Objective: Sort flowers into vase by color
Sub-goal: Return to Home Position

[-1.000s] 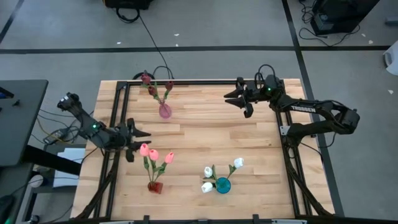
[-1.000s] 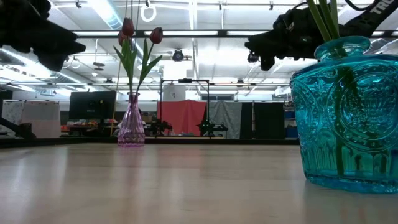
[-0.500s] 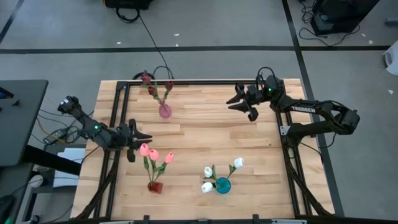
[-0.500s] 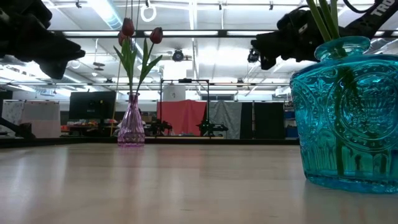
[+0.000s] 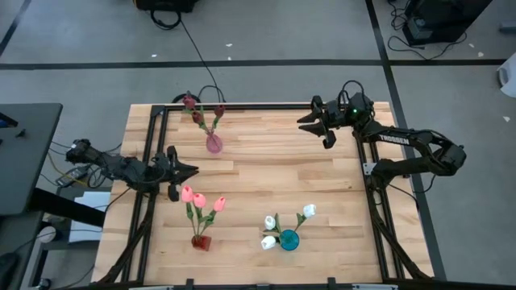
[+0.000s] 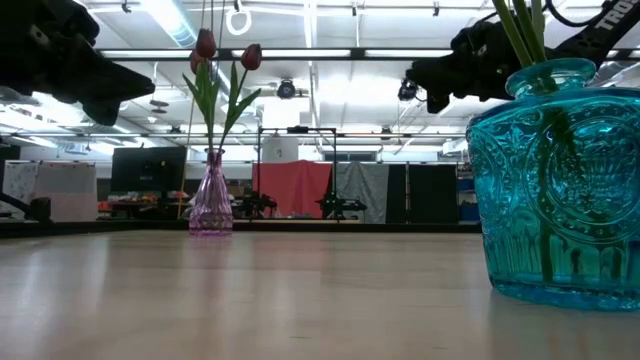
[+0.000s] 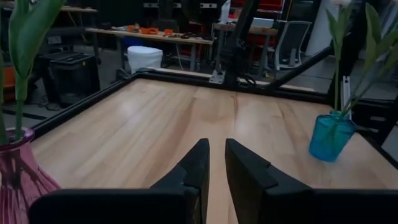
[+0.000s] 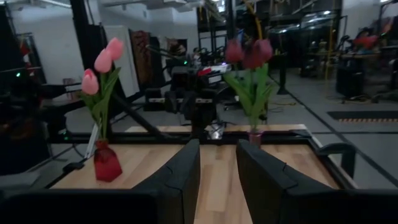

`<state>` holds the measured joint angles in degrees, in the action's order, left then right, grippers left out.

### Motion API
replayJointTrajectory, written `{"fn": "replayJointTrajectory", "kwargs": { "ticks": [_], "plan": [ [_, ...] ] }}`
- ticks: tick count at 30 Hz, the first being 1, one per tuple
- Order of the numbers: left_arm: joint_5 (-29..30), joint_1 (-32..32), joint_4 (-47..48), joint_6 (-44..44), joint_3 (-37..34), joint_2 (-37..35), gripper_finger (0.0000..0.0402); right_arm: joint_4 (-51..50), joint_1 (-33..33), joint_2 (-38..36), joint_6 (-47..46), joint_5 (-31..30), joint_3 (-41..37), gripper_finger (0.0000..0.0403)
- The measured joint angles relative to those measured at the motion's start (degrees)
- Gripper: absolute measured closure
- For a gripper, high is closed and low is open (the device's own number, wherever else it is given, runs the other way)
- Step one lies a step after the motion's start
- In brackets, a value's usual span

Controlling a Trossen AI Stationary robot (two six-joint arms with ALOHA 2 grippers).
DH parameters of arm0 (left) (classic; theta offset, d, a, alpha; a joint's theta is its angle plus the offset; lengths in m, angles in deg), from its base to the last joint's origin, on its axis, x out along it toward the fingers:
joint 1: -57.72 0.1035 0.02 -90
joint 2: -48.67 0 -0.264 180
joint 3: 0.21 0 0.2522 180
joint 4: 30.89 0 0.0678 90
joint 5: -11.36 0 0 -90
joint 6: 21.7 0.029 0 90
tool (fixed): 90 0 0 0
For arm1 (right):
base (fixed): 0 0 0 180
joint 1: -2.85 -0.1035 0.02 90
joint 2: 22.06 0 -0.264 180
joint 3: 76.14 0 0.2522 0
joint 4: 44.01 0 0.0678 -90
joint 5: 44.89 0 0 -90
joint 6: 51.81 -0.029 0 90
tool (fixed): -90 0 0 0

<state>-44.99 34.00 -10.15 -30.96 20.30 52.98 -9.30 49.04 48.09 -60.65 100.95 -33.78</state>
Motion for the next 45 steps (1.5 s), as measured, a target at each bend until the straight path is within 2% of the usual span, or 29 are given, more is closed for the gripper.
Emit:
{"fn": "replayJointTrajectory", "kwargs": {
  "ticks": [9,13,18,22,28,37,45],
  "plan": [
    [-7.4,8.1,-1.3,2.1,0.0,0.0,0.0346,2.4,4.7,-0.3,-4.6,2.8,0.0,0.0286],
    [-9.4,10.5,-2.9,2.7,-0.7,0.0,0.0346,2.4,6.7,-3.1,-6.4,4.2,0.0,0.0286],
    [-12.6,13.0,-10.0,3.0,-6.0,0.0,0.0346,-0.1,7.9,-7.8,-7.9,3.2,0.0,0.0286],
    [-15.3,15.4,-10.5,3.1,-6.2,0.1,0.0346,-5.8,6.3,-10.7,-6.0,2.0,-0.4,0.0286],
    [-20.5,18.6,-9.9,3.1,-6.2,-0.4,0.0346,-5.5,5.2,-16.7,-3.6,-3.0,-7.5,0.0286],
    [-21.6,21.5,-10.8,3.6,-6.3,-0.4,0.0346,2.1,4.7,-21.8,-8.0,-4.3,-17.0,0.0286],
    [-18.0,21.4,-9.8,4.4,-6.3,-0.2,0.0351,6.8,1.9,-22.2,-8.2,-9.0,-21.8,0.0286]
  ]
}}
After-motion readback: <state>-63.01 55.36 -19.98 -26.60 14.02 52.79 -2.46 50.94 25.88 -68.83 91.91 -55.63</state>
